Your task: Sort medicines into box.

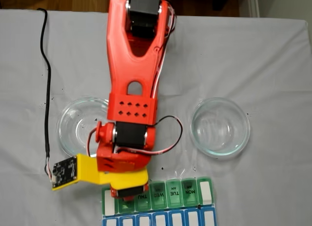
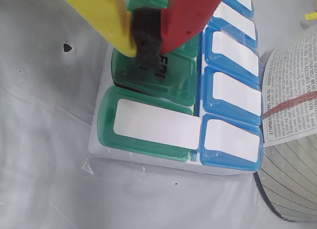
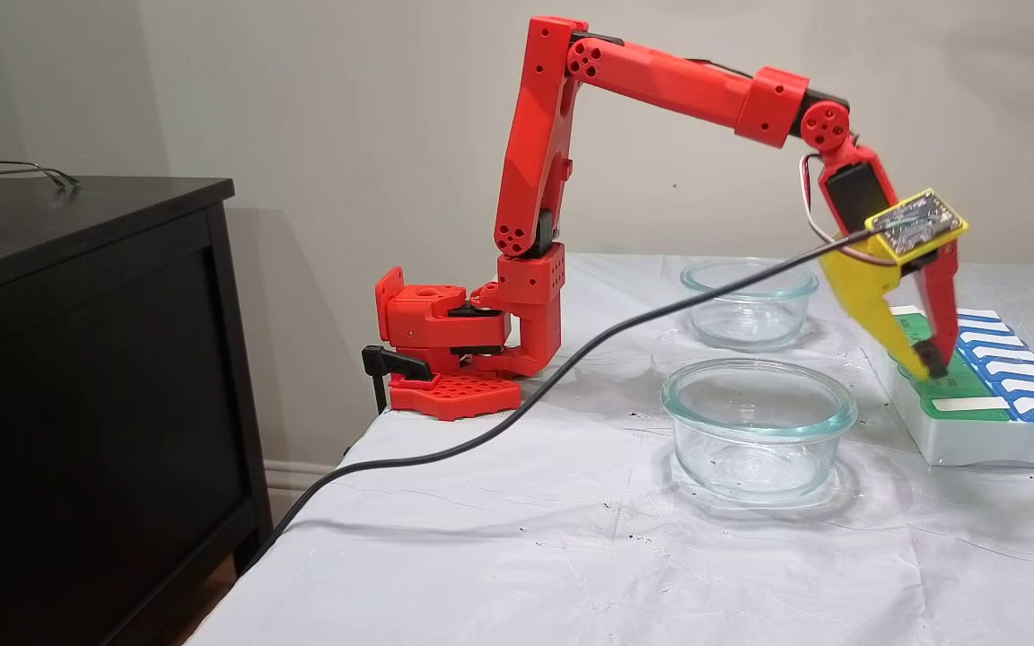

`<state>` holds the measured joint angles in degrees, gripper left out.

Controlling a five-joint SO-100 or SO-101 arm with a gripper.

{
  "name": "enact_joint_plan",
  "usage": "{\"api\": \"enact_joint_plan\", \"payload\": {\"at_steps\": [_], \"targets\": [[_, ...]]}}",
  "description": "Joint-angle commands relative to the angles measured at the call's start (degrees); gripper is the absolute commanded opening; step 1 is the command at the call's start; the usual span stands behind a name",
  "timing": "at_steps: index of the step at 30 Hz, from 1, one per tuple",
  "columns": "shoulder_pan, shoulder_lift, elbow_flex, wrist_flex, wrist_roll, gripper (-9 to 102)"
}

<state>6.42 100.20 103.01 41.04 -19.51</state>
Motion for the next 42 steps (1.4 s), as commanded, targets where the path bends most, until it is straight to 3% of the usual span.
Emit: {"api": "enact_joint_plan", "payload": {"at_steps": [1, 9, 17, 22, 26, 31, 42], "targets": [[-0.4, 3.3, 1.7, -2.8, -0.6, 0], [-0.2, 1.3, 2.9, -4.6, -0.6, 0], [-0.4, 37.4, 20.4, -5.4, -0.5, 0], [-1.7, 52.1, 29.3, 5.6, -4.5, 0], [-2.7, 66.5, 42.0, 9.2, -8.8, 0], [-5.3, 82.5, 51.9, 30.1, -16.0, 0], [-6.8, 83.4, 68.3, 24.7, -6.8, 0]]}}
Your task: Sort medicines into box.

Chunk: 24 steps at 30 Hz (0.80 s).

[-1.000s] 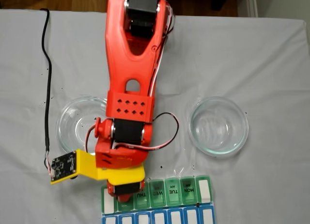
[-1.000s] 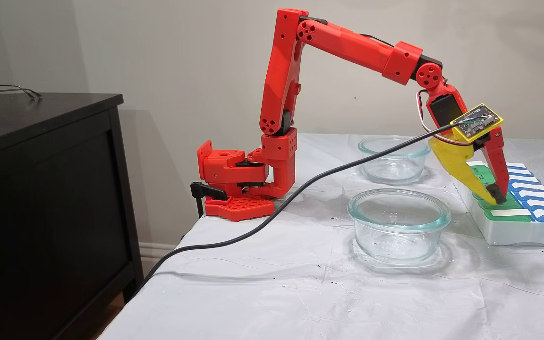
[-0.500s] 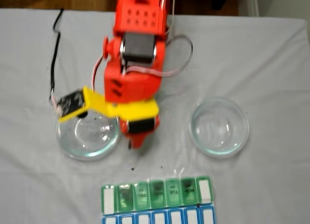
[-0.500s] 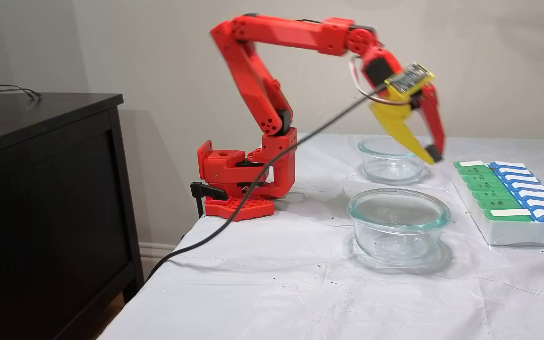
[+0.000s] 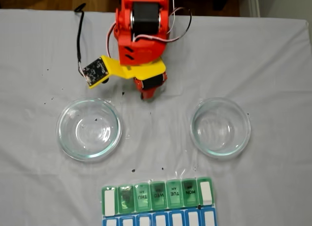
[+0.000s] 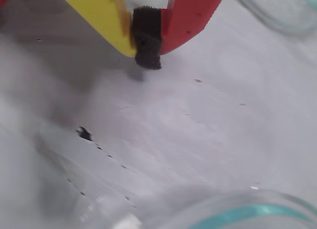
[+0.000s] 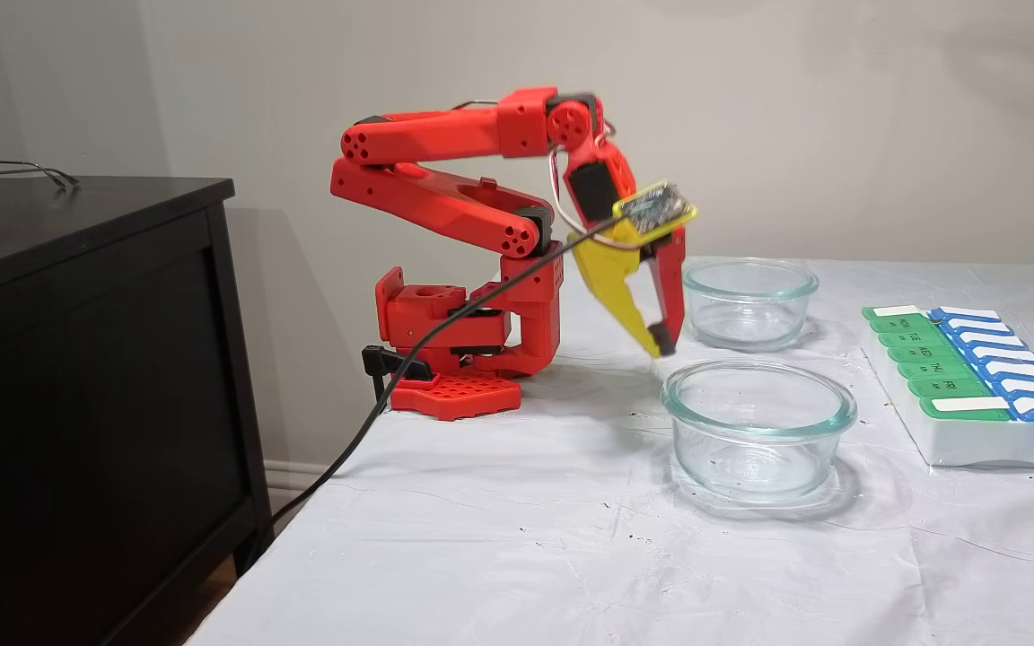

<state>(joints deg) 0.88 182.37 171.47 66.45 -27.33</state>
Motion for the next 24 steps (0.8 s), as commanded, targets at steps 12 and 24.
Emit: {"api": "enact_joint_plan", "payload": {"at_steps": [12, 24], "targets": [[1.8, 1.3, -0.2, -0.8, 4.0, 0], [1.8, 1.3, -0.2, -0.8, 4.0, 0]]}}
